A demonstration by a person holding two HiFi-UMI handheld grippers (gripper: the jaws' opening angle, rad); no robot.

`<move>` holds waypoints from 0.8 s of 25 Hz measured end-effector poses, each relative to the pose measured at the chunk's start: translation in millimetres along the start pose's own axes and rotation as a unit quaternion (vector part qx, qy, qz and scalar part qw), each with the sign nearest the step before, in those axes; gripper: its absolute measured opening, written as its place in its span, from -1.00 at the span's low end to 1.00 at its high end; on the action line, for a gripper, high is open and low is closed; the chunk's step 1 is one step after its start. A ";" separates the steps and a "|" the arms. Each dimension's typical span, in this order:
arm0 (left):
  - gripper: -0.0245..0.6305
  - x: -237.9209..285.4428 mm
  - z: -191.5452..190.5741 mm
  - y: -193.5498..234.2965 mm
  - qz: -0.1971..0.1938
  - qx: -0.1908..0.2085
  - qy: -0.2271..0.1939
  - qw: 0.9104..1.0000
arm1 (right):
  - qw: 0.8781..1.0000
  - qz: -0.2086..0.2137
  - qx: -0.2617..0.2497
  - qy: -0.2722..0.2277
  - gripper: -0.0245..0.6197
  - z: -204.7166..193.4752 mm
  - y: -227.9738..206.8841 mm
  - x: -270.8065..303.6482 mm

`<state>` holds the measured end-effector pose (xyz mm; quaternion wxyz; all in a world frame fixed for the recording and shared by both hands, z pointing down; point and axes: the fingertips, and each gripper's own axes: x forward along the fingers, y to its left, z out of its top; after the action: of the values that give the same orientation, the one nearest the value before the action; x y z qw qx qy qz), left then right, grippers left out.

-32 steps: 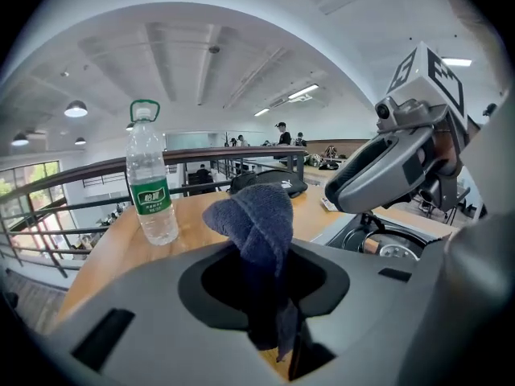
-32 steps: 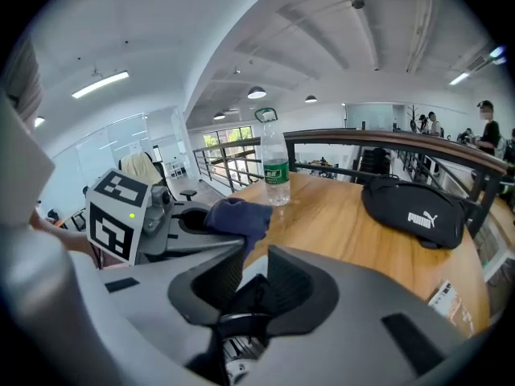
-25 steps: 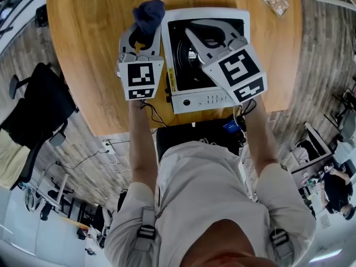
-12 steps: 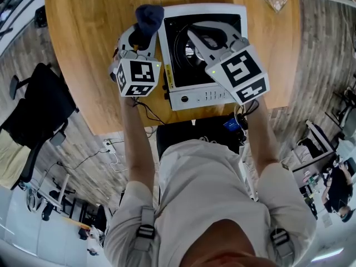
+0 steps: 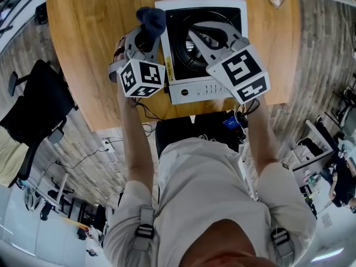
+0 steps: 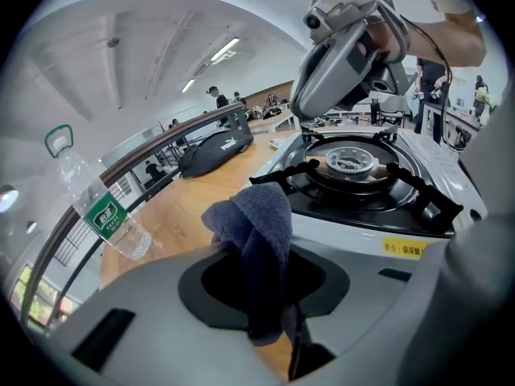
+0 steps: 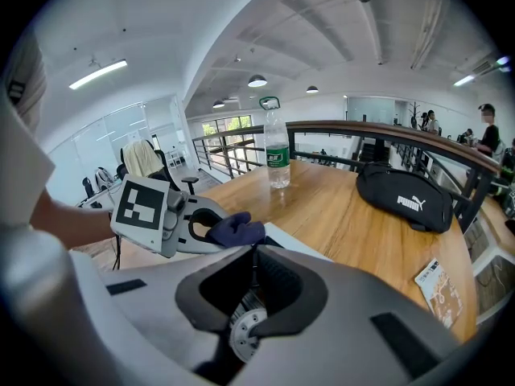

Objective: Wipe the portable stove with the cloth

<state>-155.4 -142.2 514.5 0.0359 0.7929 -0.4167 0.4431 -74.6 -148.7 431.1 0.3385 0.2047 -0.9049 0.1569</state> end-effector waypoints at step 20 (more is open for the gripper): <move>-0.58 -36.6 -21.4 -63.1 -0.063 0.087 0.032 0.994 | 1.000 -0.006 0.010 0.004 -0.82 -25.9 38.3 -27.6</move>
<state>-135.6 -69.0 520.3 0.0079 0.8028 -0.3249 0.4999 -59.7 -97.3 425.5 0.3411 0.2128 -0.9007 0.1648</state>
